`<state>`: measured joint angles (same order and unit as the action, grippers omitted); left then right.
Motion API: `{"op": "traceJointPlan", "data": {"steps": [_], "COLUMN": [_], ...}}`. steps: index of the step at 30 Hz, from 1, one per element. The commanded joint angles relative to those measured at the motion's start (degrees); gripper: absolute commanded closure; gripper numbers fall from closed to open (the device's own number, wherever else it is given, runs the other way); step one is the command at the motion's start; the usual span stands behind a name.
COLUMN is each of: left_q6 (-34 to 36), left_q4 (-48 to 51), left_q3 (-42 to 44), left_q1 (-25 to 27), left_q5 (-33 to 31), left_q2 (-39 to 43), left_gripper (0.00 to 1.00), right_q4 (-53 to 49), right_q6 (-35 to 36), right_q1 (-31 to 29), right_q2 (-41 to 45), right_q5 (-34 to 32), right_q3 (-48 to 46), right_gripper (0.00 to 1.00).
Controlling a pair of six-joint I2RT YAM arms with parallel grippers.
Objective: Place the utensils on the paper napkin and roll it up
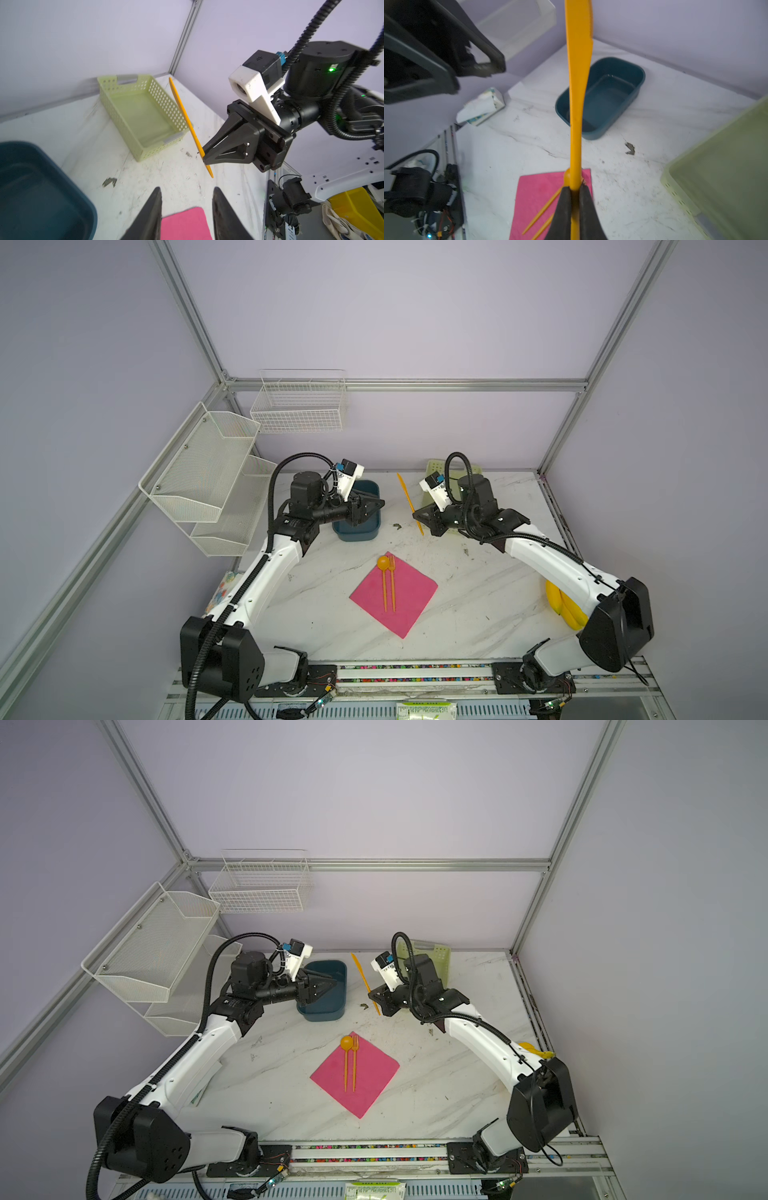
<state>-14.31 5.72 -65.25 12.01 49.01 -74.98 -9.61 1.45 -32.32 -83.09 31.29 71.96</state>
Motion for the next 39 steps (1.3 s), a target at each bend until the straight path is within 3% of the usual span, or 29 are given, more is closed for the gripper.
{"op": "traceJointPlan", "data": {"steps": [1,5,9,22,39], "left_q6": [-9.4,-16.5,-19.4,-16.9,-18.1], "left_q4": [-17.7,-31.7,-37.9,-38.1,-37.5], "left_q3": [4.3,6.4,5.9,1.7,-2.9], "left_q1": [-0.1,0.4,1.6,8.1,9.8], "left_q5": [5.9,7.4,8.4,11.9,13.9], "left_q2": [2.2,3.4,3.2,1.6,-1.1], "left_gripper": [0.6,0.6,0.61,0.65,0.65], "right_q4": [10.3,17.4,21.7,25.0,21.1], "right_q6": [-5.4,-8.9,-9.8,-11.9,-8.6], "right_q1": [-0.2,-0.2,-0.2,-0.2,-0.3], "right_q2": [3.2,6.2,8.1,9.6,9.7], "right_q5": [8.7,14.9,18.5,20.9,24.3], "right_q3": [-0.9,-1.8,-3.0,-3.0,-3.8], "right_gripper": [1.0,1.0,1.0,1.0,1.0]}}
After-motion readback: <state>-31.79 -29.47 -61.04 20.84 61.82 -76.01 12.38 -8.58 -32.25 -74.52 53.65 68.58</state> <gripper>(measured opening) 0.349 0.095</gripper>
